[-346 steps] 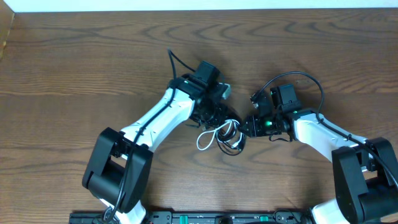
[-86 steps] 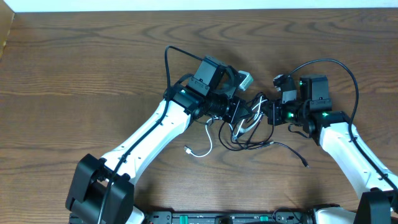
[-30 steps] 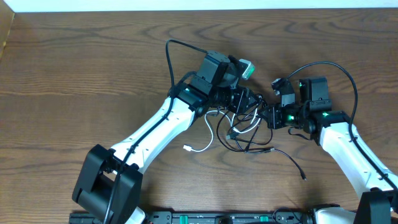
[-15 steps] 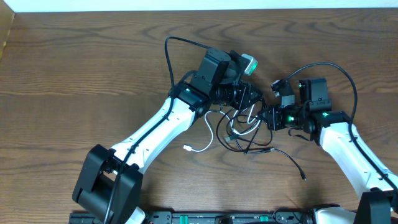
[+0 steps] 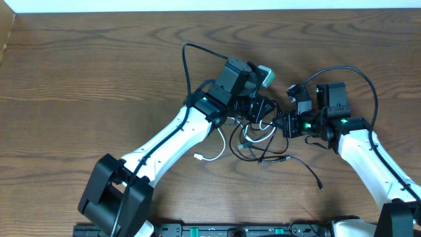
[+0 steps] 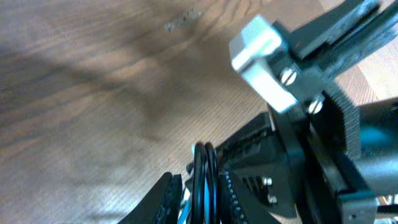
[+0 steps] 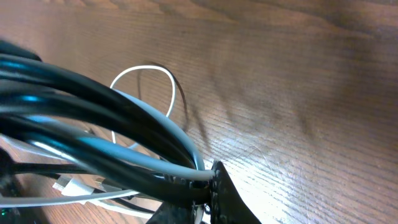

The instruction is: Untangle cables

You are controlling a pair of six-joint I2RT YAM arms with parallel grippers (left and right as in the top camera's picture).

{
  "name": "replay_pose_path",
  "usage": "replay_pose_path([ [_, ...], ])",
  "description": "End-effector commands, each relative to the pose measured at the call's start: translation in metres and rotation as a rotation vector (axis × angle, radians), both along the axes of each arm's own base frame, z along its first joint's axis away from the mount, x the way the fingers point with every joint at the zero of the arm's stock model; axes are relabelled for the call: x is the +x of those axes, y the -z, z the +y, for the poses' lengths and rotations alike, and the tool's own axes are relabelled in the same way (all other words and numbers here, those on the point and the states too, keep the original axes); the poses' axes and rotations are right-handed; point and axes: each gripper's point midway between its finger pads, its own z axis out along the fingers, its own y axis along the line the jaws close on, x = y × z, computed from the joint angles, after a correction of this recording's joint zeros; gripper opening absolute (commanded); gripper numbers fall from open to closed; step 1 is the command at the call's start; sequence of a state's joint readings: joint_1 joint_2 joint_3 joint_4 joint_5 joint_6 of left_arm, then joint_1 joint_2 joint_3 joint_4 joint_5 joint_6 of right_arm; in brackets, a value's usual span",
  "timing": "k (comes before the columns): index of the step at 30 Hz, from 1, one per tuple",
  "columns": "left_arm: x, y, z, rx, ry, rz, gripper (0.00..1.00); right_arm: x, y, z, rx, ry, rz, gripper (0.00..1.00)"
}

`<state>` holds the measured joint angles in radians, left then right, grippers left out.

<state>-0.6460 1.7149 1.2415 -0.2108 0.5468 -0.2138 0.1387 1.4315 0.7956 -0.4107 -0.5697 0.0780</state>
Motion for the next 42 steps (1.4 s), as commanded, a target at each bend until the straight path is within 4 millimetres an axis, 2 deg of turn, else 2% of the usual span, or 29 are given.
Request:
replay_pose_path([
  [1,0.007,-0.003,-0.002,-0.011,-0.015,-0.031,0.24,0.0,-0.005,0.004,0.016,-0.022,-0.004,0.01],
  [3,0.009,-0.005,-0.003,-0.02,-0.019,-0.034,0.23,-0.002,-0.004,0.003,0.015,-0.022,0.002,0.01],
  [5,0.008,-0.005,-0.003,-0.021,-0.017,-0.031,0.13,-0.002,-0.004,0.003,0.015,-0.022,0.005,0.03],
  [6,0.006,-0.003,-0.002,-0.014,-0.016,-0.022,0.08,-0.002,-0.004,0.003,0.015,-0.022,0.003,0.19],
  [7,0.005,-0.001,-0.001,-0.007,-0.017,-0.013,0.08,-0.001,-0.005,0.003,0.015,-0.022,0.001,0.22],
  [12,-0.001,0.007,0.004,0.021,-0.016,0.023,0.08,0.002,-0.006,0.004,0.018,-0.021,-0.014,0.15],
  [16,-0.003,0.009,0.005,0.03,-0.016,0.035,0.08,0.001,-0.006,0.004,0.018,-0.021,-0.013,0.14],
  [22,-0.001,0.007,0.005,0.025,-0.017,0.028,0.08,0.001,-0.006,0.003,0.016,-0.02,-0.009,0.2],
  [28,-0.006,-0.031,0.001,-0.082,0.031,-0.016,0.08,0.002,-0.005,0.003,0.011,-0.017,-0.012,0.23],
  [30,-0.009,-0.044,0.004,-0.111,0.036,-0.013,0.08,0.004,-0.004,0.0,-0.007,-0.006,-0.022,0.16],
  [32,-0.017,-0.057,0.007,-0.155,0.053,0.017,0.08,0.009,-0.003,-0.005,-0.037,0.014,-0.037,0.04],
  [33,-0.026,-0.071,0.007,-0.204,0.095,0.037,0.08,0.016,0.0,-0.014,-0.077,0.078,-0.037,0.01],
  [36,-0.038,-0.089,0.011,-0.274,0.149,0.076,0.08,0.026,0.009,-0.041,-0.162,0.279,0.007,0.01],
  [38,-0.042,-0.1,0.016,-0.313,0.179,0.088,0.08,0.029,0.012,-0.051,-0.188,0.363,0.025,0.01],
  [42,-0.039,-0.111,0.036,-0.338,0.159,0.104,0.08,0.03,0.012,-0.056,-0.187,0.425,0.044,0.01],
])
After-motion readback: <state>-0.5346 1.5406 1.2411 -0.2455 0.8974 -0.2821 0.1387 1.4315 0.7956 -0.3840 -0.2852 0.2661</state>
